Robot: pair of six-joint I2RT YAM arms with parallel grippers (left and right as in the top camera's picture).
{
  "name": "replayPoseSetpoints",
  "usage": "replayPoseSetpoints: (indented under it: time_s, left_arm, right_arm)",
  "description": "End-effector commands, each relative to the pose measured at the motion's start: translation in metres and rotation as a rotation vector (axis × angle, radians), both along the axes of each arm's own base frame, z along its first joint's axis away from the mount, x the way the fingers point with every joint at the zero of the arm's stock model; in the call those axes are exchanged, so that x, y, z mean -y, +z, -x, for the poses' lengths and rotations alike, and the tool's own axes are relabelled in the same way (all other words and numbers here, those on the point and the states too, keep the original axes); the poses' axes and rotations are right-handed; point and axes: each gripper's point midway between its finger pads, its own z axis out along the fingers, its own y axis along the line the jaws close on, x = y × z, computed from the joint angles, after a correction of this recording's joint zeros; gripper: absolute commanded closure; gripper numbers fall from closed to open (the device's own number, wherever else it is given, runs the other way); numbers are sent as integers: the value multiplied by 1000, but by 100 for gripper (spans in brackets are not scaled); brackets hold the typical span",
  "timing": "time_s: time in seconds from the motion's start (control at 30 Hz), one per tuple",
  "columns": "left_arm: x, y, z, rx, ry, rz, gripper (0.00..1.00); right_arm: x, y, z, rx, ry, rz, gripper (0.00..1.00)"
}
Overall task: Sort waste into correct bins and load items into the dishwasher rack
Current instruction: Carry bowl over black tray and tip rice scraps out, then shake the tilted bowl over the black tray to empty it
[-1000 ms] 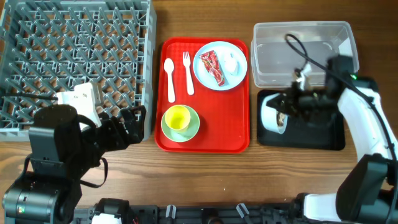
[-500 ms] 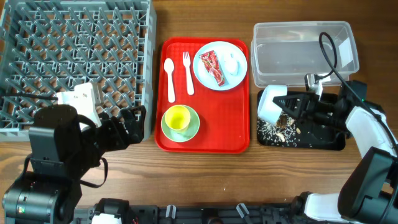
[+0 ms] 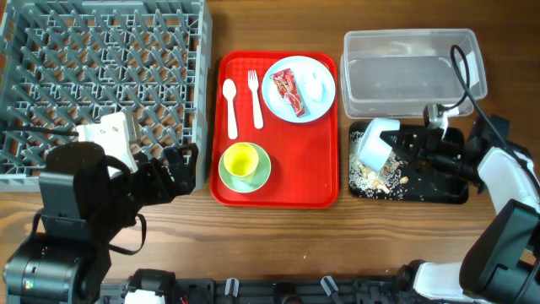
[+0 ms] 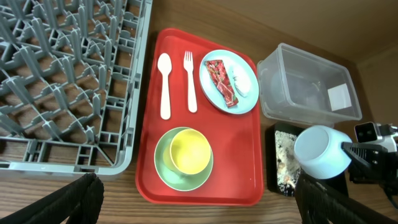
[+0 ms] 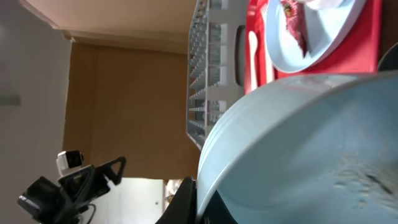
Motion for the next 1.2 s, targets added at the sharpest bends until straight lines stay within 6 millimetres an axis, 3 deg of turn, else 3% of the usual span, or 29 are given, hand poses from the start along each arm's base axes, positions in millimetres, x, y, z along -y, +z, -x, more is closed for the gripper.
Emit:
replayPoseSetpoints:
  time_s: [0.0, 0.03, 0.1, 0.17, 0.2, 0.27, 0.33, 0.37, 0.4, 0.47, 0.5, 0.67, 0.9, 1.17]
  left_arm:
    - [-3, 5, -1, 17, 8, -12, 0]
    - [-3, 5, -1, 17, 8, -12, 0]
    - [-3, 5, -1, 17, 8, -12, 0]
    - [-3, 5, -1, 17, 8, -12, 0]
    - [-3, 5, -1, 17, 8, -12, 0]
    - [-3, 5, -1, 17, 8, -12, 0]
    - [-3, 5, -1, 17, 8, -12, 0]
    - [-3, 5, -1, 17, 8, -12, 0]
    - [-3, 5, -1, 17, 8, -12, 0]
    - [-3, 5, -1, 17, 8, -12, 0]
    - [-3, 5, -1, 17, 8, -12, 0]
    - [-3, 5, -1, 17, 8, -12, 0]
    - [-3, 5, -1, 17, 8, -12, 0]
    - [-3, 5, -1, 17, 8, -12, 0]
  right_arm:
    - [4, -8, -2, -11, -13, 47, 95]
    - [3, -4, -1, -26, -13, 16, 96]
    - [-1, 14, 3, 121, 2, -28, 95]
    - [5, -12, 0, -21, -13, 66, 96]
    - [3, -6, 1, -25, -12, 26, 96]
    - [-2, 20, 5, 139, 0, -54, 96]
    - [0, 7, 4, 138, 10, 30, 95]
    - [3, -8, 2, 29, -1, 66, 96]
    - [3, -9, 2, -38, -12, 44, 96]
    - [-7, 14, 8, 64, 15, -28, 96]
    - [-11, 17, 12, 76, 30, -14, 96]
    - [-43, 16, 30, 51, 161, 225, 96]
    - [-77, -15, 34, -39, 148, 776, 96]
    - [-136, -17, 25, 99, 119, 933, 96]
